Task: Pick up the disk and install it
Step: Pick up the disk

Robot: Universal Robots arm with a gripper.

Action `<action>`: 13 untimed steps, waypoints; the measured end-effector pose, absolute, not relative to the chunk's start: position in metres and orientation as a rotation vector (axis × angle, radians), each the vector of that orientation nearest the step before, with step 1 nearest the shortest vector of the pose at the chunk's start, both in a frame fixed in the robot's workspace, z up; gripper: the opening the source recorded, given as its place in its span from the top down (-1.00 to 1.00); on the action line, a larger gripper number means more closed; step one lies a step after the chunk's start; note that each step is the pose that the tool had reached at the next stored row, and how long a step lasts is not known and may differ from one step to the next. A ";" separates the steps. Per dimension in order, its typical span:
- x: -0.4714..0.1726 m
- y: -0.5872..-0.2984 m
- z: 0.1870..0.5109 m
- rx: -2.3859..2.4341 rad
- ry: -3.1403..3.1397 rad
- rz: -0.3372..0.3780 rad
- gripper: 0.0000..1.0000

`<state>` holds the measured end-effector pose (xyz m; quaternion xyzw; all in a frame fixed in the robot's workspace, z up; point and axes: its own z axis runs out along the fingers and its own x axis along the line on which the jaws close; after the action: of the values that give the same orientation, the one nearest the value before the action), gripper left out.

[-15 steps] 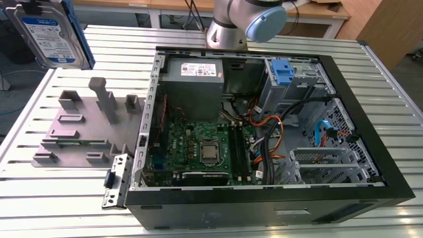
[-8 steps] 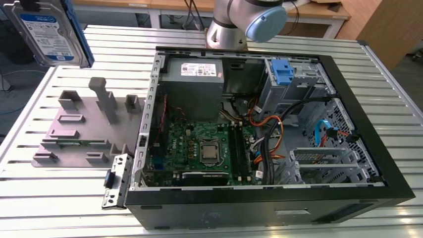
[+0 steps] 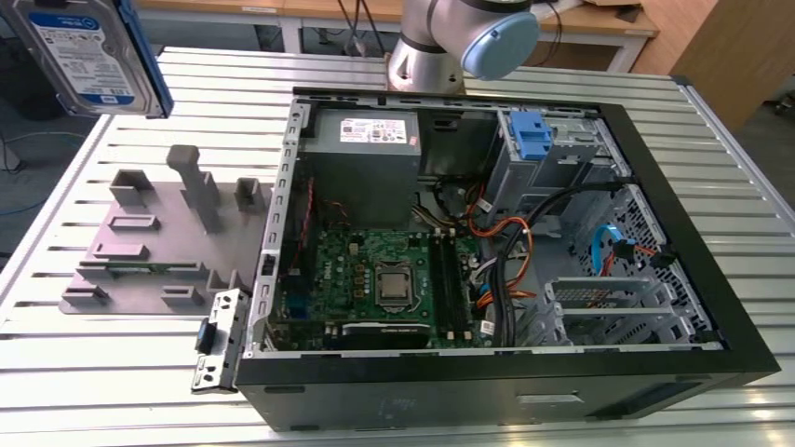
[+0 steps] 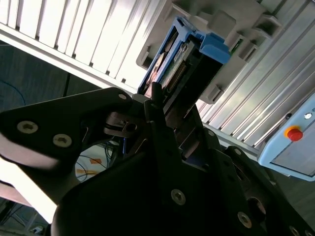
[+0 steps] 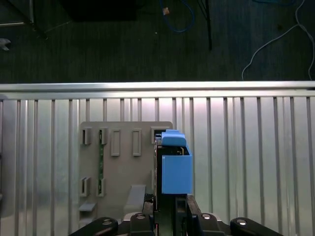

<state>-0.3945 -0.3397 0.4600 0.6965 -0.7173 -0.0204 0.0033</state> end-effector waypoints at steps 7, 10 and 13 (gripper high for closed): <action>-0.395 -0.340 0.463 2.183 -2.249 -0.064 0.30; -0.394 -0.340 0.463 2.183 -2.249 -0.064 0.30; -0.394 -0.340 0.463 2.183 -2.249 -0.064 0.30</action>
<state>-0.3945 -0.3397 0.4627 0.6965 -0.7173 -0.0204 0.0033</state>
